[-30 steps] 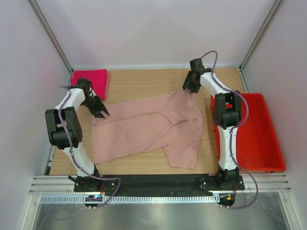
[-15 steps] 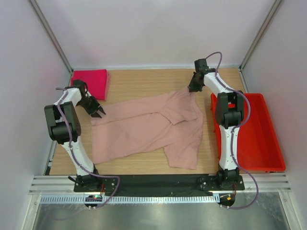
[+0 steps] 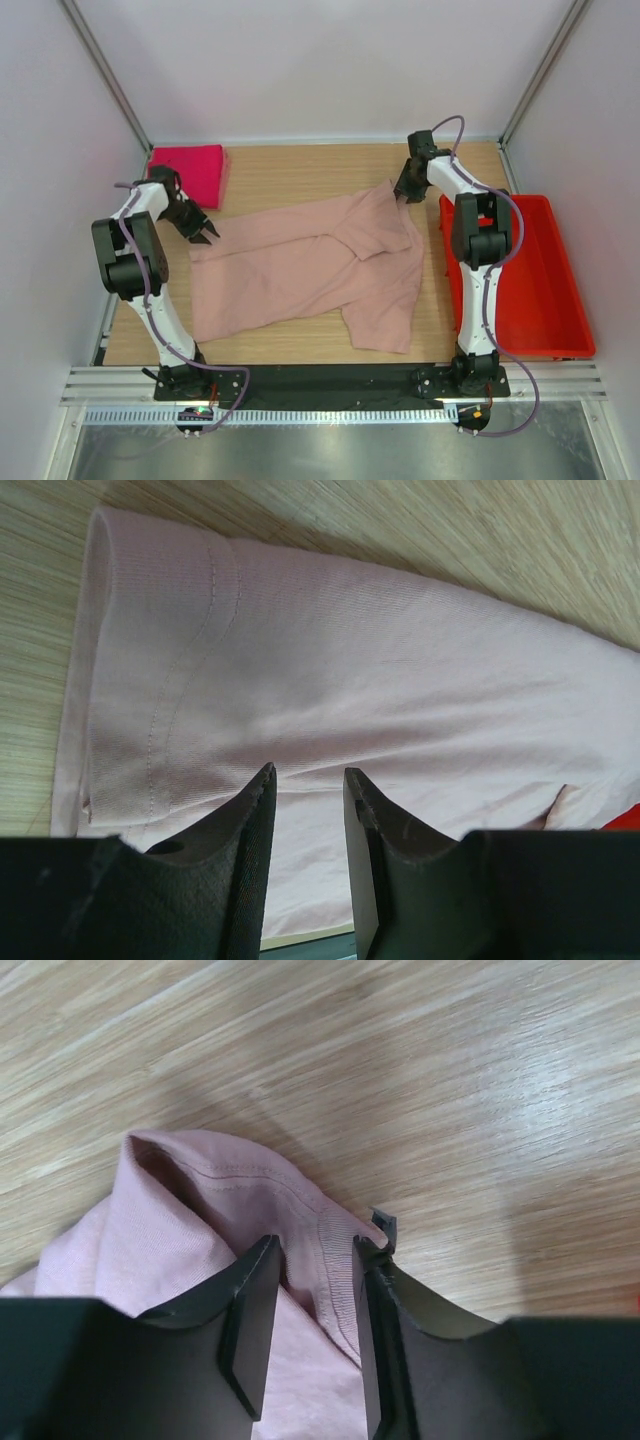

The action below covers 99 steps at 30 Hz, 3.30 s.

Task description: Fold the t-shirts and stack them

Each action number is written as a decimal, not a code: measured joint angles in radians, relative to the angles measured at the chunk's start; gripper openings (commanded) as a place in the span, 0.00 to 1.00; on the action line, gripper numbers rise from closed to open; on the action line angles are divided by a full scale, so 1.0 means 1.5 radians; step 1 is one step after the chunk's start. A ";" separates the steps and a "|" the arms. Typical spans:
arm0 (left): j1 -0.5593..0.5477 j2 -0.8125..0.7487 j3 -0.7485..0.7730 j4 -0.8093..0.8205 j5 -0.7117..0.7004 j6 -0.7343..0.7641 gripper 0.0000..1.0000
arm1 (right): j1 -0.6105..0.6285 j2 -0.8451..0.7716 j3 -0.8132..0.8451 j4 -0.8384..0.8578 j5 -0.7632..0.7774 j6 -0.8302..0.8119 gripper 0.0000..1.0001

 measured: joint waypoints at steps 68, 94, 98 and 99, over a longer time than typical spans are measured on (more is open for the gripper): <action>0.014 0.076 0.063 0.008 -0.029 0.003 0.34 | -0.023 0.034 0.106 -0.060 -0.080 -0.053 0.55; 0.018 0.082 0.065 0.008 -0.025 0.001 0.34 | -0.027 0.127 0.187 -0.018 -0.165 -0.116 0.01; 0.018 0.093 0.081 -0.003 -0.025 -0.002 0.34 | -0.027 0.131 0.191 0.003 -0.141 -0.083 0.01; 0.019 0.095 0.084 -0.005 -0.024 -0.003 0.34 | -0.027 0.132 0.191 0.010 -0.134 -0.072 0.01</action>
